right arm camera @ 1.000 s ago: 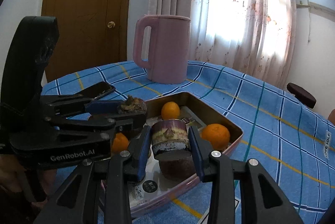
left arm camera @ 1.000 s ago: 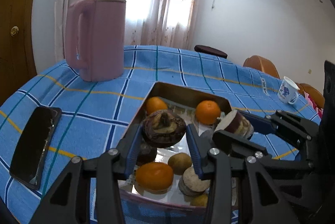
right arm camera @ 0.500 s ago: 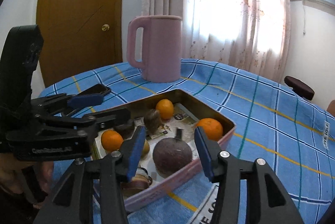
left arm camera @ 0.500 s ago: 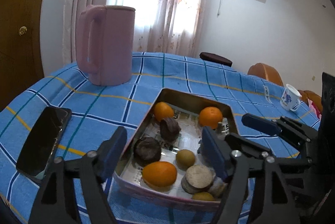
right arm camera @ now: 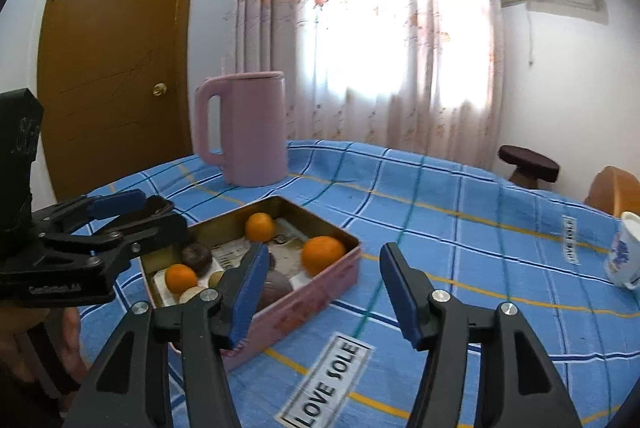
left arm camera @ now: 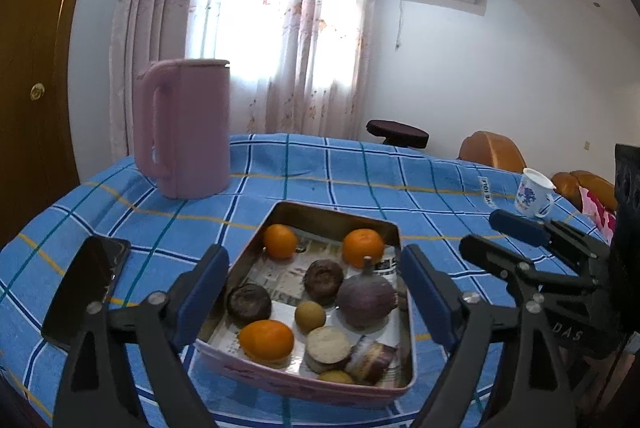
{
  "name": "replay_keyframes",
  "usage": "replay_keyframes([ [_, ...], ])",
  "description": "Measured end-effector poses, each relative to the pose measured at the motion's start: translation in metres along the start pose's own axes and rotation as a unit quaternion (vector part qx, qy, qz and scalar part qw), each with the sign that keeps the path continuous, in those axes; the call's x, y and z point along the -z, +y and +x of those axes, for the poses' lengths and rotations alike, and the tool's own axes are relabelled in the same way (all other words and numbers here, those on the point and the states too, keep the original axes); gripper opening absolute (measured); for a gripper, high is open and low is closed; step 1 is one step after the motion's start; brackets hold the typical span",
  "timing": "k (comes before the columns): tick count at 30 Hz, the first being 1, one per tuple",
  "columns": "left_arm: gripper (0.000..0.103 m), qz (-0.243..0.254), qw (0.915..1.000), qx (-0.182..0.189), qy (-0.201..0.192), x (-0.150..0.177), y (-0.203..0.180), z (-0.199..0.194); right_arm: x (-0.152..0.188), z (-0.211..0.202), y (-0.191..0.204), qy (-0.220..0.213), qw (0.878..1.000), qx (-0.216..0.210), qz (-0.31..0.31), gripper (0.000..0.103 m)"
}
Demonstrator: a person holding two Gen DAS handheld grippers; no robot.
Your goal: Organize fruits
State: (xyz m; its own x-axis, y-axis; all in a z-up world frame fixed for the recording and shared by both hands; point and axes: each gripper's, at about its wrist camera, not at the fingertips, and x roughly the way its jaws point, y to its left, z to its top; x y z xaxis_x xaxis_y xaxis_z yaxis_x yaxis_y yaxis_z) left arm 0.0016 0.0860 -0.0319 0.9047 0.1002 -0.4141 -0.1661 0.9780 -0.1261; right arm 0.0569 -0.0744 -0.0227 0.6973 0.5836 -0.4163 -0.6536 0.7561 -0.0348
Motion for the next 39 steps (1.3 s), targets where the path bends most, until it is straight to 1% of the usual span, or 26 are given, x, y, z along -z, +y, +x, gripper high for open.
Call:
replay_keyframes([
  [2,0.096,0.004,1.0,0.001,-0.003,0.0,-0.004,-0.002,0.0,-0.005,-0.003,-0.004,1.0,0.005,0.004,0.064],
  [9,0.096,0.012,0.9999,0.01,-0.003,0.0,-0.017,-0.006,0.0,-0.021,-0.014,-0.015,1.0,0.014,0.016,0.065],
  [12,0.098,0.016,0.9998,0.013,-0.004,0.0,-0.024,-0.008,0.0,-0.027,-0.015,-0.018,0.999,0.019,0.019,0.065],
  [19,0.099,0.026,0.9994,0.023,-0.003,0.002,-0.039,-0.011,0.0,-0.039,-0.02,-0.025,0.999,0.032,0.026,0.065],
  [27,0.1,0.039,0.9989,0.026,-0.003,0.003,-0.05,-0.016,-0.001,-0.051,-0.022,-0.034,0.998,0.038,0.033,0.066],
  [29,0.1,0.041,0.9988,0.025,-0.005,0.003,-0.052,-0.019,-0.002,-0.053,-0.02,-0.038,0.998,0.039,0.031,0.067],
  [32,0.102,0.043,0.9988,0.024,-0.008,0.002,-0.053,-0.022,-0.003,-0.056,-0.018,-0.043,0.998,0.04,0.03,0.073],
  [39,0.103,0.045,0.9987,0.024,-0.011,0.001,-0.055,-0.025,-0.001,-0.063,-0.019,-0.048,0.997,0.042,0.031,0.073],
])
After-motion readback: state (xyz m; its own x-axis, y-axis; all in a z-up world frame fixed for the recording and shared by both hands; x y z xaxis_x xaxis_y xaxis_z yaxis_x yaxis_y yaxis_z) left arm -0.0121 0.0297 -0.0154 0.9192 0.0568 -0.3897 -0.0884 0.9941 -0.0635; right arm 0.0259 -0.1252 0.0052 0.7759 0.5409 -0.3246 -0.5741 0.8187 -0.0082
